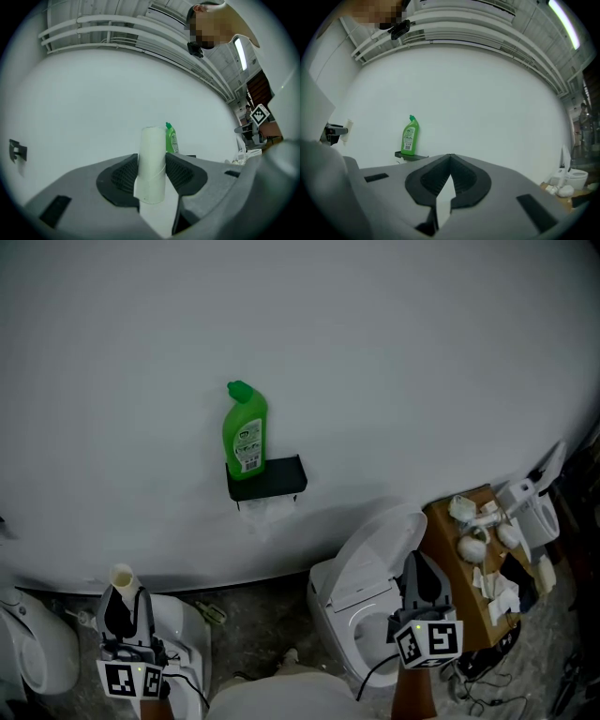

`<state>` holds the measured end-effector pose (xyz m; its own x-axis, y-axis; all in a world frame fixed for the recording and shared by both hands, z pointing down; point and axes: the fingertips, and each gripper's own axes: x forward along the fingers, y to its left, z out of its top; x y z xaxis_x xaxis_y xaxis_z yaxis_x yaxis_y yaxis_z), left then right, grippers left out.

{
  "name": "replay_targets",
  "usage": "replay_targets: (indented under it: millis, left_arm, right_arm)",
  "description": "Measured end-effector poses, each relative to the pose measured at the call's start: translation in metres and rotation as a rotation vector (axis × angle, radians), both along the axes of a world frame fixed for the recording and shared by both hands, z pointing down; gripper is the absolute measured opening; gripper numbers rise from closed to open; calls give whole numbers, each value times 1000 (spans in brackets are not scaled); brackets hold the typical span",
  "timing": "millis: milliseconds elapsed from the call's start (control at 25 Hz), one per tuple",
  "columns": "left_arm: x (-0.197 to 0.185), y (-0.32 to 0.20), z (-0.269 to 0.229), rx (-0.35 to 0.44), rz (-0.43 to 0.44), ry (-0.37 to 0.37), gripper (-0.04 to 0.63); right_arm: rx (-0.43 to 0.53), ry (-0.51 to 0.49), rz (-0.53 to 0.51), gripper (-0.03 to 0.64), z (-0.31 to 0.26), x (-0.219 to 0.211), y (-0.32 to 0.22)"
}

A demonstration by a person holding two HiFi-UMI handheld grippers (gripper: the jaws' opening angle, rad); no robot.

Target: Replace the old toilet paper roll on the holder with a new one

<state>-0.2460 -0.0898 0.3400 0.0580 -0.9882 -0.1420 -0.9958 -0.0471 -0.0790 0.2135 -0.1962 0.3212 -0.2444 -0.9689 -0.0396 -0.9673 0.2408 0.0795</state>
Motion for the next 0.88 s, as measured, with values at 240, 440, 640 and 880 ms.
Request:
replay_targets:
  millis: [240,440,640,880]
  left_arm:
    - [-17,11,8,-23,-26,24,184]
    - [-19,16,7,-17,-21,32,184]
    - [-22,19,12,-23,-8,44,184]
    - [-30,26,18,-38,-8,50,184]
  right_arm:
    - [-3,12,26,-2,5,4,7]
    - [-14,19,14,-2,6,-6,13]
    - [-16,25,7,-2,6,-19,16]
    - [-42,41,-10,-2,12,-35,22]
